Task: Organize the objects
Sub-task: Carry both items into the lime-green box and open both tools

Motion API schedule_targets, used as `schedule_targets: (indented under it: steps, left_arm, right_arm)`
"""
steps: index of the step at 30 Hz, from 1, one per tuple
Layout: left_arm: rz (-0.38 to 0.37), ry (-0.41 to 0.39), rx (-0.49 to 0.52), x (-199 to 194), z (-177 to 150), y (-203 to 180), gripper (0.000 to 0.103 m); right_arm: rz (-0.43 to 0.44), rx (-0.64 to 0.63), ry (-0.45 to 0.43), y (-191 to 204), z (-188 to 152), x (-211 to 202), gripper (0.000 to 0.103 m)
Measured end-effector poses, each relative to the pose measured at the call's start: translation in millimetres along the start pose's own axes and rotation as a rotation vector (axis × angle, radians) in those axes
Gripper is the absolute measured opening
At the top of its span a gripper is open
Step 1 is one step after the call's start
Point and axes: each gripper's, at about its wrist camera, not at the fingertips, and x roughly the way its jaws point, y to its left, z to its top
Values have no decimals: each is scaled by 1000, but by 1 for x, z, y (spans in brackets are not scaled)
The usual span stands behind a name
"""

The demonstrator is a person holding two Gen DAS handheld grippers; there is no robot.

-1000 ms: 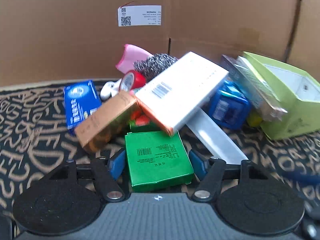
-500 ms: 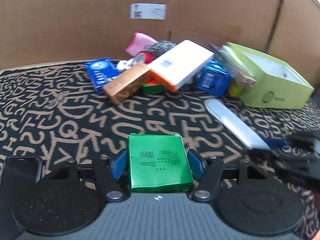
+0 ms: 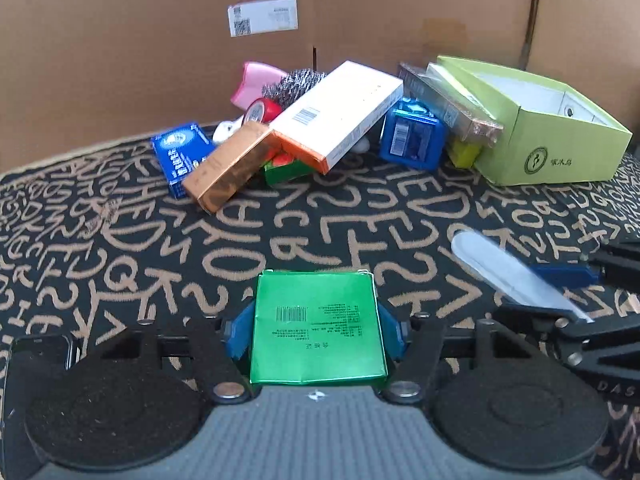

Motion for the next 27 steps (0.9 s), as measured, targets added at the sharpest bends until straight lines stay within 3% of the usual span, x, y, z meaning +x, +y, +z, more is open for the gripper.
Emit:
schedule_targets:
  steps: [4, 9, 15, 18, 24, 27]
  left_arm:
    - [-72, -11, 16, -8, 9, -13, 64]
    - [-177, -106, 93, -25, 43, -50, 64]
    - [-346, -231, 102, -36, 110, -96, 64]
    - [-404, -272, 82, -28, 147, -117, 64]
    - [-357, -289, 40, 33, 197, -150, 64]
    - [-332, -246, 72, 68, 203, -164, 64]
  right_arm:
    - [-41, 46, -18, -14, -8, -16, 27]
    - [-77, 128, -118, -47, -3, -59, 27]
    - [-193, 168, -287, -100, 41, -104, 27]
    - [-251, 182, -310, -134, 72, -101, 27]
    - [-360, 127, -207, -197, 116, -43, 27]
    - [-345, 85, -150, -218, 120, -11, 27]
